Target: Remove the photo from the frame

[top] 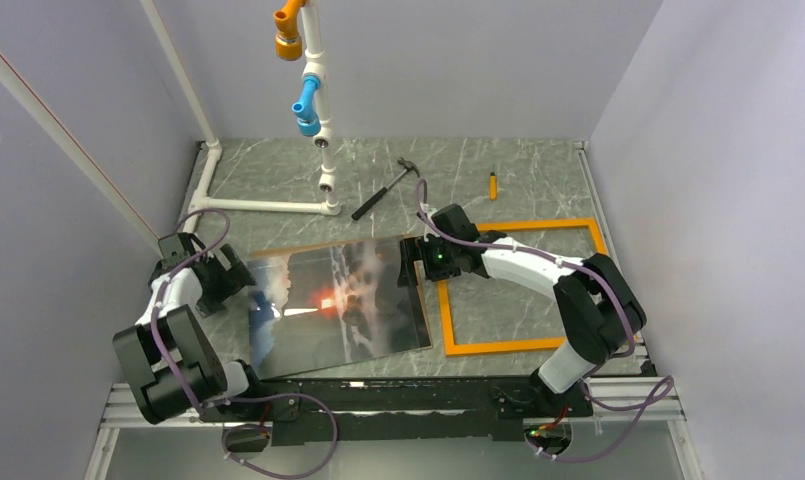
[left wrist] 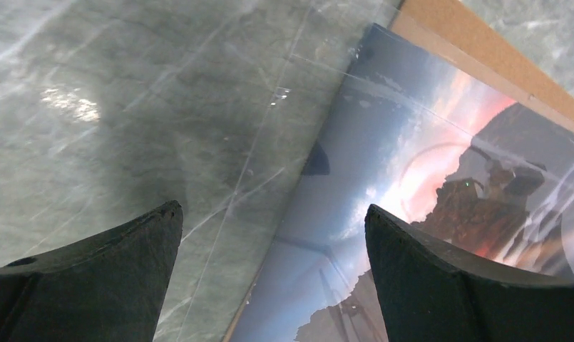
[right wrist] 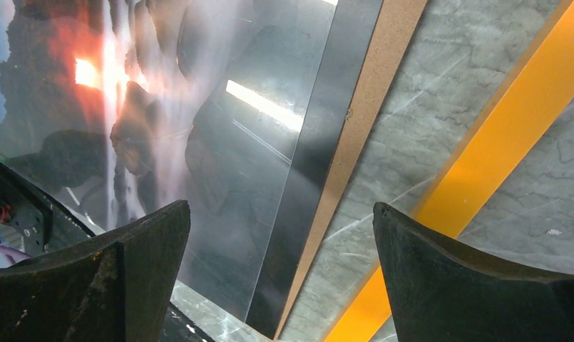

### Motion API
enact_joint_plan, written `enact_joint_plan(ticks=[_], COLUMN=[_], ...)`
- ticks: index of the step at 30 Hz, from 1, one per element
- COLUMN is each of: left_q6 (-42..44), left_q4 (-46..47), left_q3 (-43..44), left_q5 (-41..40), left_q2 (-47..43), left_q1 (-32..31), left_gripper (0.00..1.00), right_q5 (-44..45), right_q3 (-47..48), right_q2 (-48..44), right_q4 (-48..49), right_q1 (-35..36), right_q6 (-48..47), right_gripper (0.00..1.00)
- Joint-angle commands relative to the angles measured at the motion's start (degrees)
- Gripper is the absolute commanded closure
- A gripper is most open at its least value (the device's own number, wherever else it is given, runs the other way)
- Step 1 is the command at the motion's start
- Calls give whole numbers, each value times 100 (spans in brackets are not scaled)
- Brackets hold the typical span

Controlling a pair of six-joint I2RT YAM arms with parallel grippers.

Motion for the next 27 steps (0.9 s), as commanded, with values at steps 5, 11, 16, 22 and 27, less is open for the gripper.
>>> enact_joint_plan(ticks=[5,11,16,22,27], left_q6=[242,-76,-54,-39,-296], left_q4=[389,596,542,568,680], left_q3=[23,-171,-217,-237,-259], left_q5=[1503,1780,1759,1658,1747], left_q2=[379,281,219,157,208], left_q1=[40,33,-20,-36,-118], left_gripper=[1,0,1,1,1], right_q5=[221,129,13,-97,277], right_q3=[259,268,357,377,348], right_q2=[51,208,446,767,859], right_q4=[114,164,237,378,262], right_q1=[-52,-189,-209,-200,-182], right_q6=[-184,-33,150,447,466], right_gripper=[0,0,0,0,0])
